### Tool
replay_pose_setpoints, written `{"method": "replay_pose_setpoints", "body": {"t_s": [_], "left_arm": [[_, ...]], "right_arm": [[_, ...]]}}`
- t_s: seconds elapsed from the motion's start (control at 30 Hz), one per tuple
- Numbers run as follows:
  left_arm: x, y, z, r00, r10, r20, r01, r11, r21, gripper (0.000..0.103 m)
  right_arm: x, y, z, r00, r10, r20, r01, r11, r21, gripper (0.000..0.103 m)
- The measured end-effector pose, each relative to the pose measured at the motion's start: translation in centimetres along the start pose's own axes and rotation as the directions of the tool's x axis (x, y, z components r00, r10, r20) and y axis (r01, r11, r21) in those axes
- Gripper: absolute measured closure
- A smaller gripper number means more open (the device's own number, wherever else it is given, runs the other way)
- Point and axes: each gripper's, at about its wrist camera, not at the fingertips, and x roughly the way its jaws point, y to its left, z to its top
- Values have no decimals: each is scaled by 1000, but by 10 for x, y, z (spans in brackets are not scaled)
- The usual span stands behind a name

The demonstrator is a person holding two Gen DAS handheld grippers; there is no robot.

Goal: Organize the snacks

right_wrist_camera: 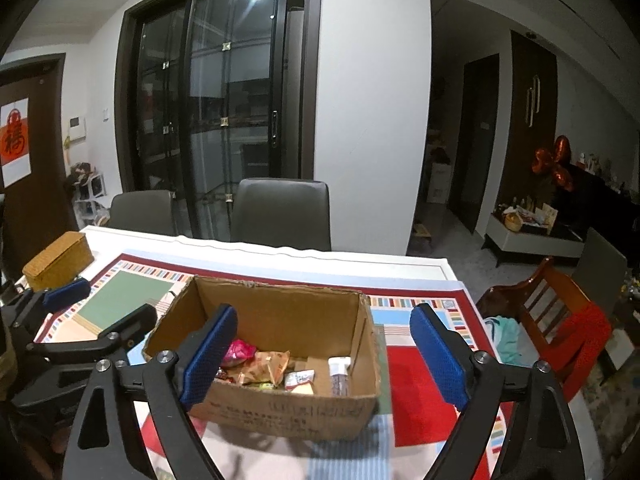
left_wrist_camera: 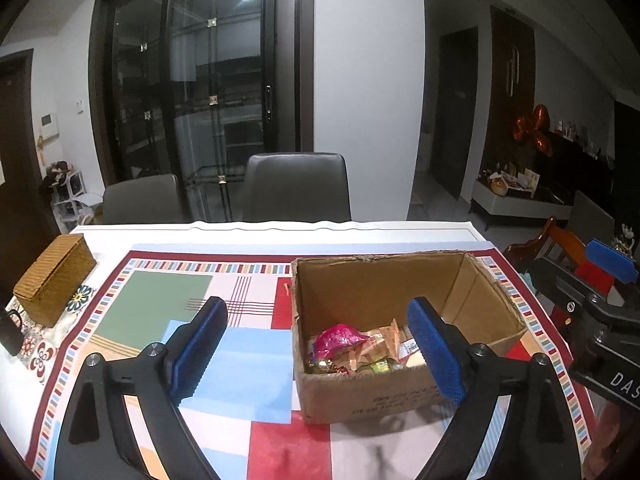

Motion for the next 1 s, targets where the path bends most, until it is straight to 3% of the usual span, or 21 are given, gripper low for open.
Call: {"method": "replay_pose_setpoints", "body": {"t_s": [0.7,1.0], "left_arm": [[-86,1,-49,999,6,41,-6,1000,0,10],[-123,-2,-72,999,27,37,-28,999,23,9]], "right_arm": [[-75,-5,-49,1000,-16,11,16,1000,25,14],[-118,-4,-70,998,-61,24,60,997,49,14]]}}
